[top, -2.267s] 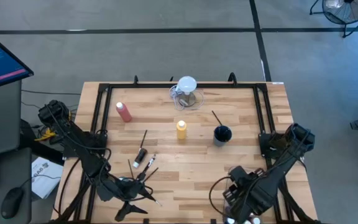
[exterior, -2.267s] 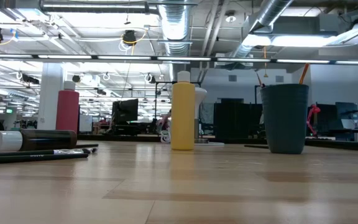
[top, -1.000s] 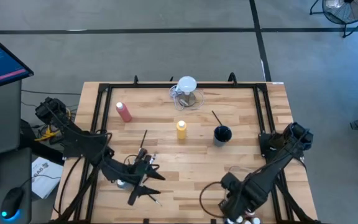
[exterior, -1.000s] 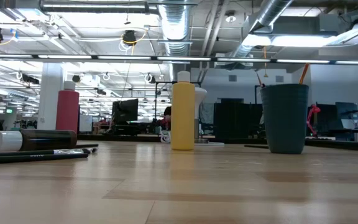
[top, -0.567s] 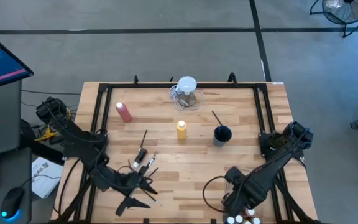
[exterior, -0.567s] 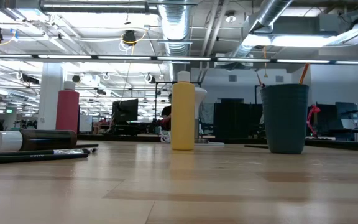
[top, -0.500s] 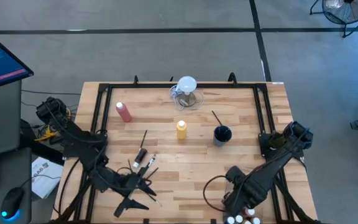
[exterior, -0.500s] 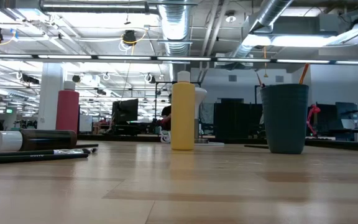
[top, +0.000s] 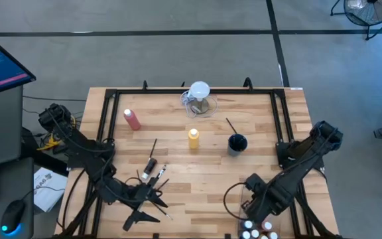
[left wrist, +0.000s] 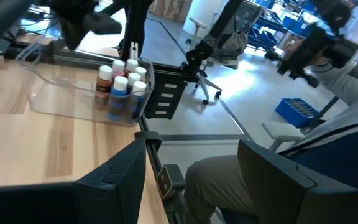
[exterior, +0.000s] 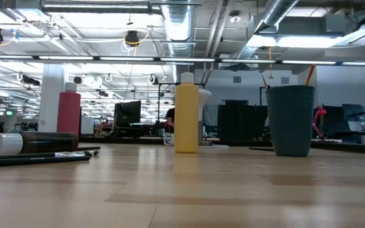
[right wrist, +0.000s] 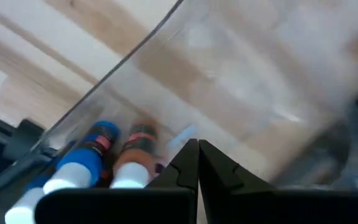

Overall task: Pick & Place Paint Supplies
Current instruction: Adjust the small brown paint bottle into the transparent bin, then put the black silver paintbrush into the blue cup

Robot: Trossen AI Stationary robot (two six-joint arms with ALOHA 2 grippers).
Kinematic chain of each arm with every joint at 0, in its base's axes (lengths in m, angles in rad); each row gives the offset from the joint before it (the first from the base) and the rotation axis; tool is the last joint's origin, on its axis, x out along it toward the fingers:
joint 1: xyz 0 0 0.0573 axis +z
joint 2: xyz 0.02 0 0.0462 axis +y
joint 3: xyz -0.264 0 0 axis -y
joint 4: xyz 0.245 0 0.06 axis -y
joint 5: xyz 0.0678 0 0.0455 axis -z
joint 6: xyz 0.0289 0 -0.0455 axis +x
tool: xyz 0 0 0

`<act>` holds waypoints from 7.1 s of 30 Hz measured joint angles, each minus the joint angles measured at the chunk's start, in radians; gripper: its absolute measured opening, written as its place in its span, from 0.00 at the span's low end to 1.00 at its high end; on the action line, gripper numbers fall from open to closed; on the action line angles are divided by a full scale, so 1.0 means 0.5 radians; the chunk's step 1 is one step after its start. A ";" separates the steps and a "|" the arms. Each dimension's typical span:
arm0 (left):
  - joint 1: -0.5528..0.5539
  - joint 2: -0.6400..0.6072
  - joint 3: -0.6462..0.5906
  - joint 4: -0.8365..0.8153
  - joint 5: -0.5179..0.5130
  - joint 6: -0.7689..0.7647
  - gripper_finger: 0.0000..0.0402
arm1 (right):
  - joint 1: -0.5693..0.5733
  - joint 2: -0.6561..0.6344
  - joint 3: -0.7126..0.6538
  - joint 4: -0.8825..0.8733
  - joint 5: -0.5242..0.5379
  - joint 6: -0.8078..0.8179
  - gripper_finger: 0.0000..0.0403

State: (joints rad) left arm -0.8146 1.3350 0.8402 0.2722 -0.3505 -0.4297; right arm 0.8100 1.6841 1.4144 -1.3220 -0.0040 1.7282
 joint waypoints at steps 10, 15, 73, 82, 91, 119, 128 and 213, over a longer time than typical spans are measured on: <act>-0.060 0.000 0.000 0.003 -0.089 -0.009 0.53 | 0.073 -0.030 -0.498 0.621 -0.163 0.151 0.00; -0.060 0.001 -0.001 0.012 -0.096 -0.010 0.53 | 0.045 0.034 -0.538 0.873 -0.227 0.044 0.00; -0.063 0.002 -0.002 0.060 -0.130 0.013 0.53 | -0.063 0.047 -0.708 1.258 -0.523 -0.102 0.00; -0.063 0.002 -0.002 0.063 -0.130 0.014 0.53 | -0.065 0.046 -0.708 1.287 -0.554 -0.104 0.00; -0.063 0.002 -0.002 0.072 -0.129 0.021 0.53 | -0.065 0.047 -0.708 1.297 -0.575 -0.104 0.00; -0.063 0.002 -0.002 0.095 -0.129 0.056 0.53 | -0.094 0.201 -0.702 1.405 -0.709 -0.214 0.00; -0.063 0.002 -0.002 0.103 -0.129 0.063 0.53 | -0.095 0.203 -0.700 1.441 -0.779 -0.208 0.00; 0.890 -0.028 -0.031 -1.017 0.406 -0.264 0.53 | -0.783 0.074 0.032 -0.482 3.144 -0.982 0.00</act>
State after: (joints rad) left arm -0.3696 1.3209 0.8249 -0.2361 -0.1476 -0.5617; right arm 0.4183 1.7210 1.4305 -1.5628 1.5680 1.2371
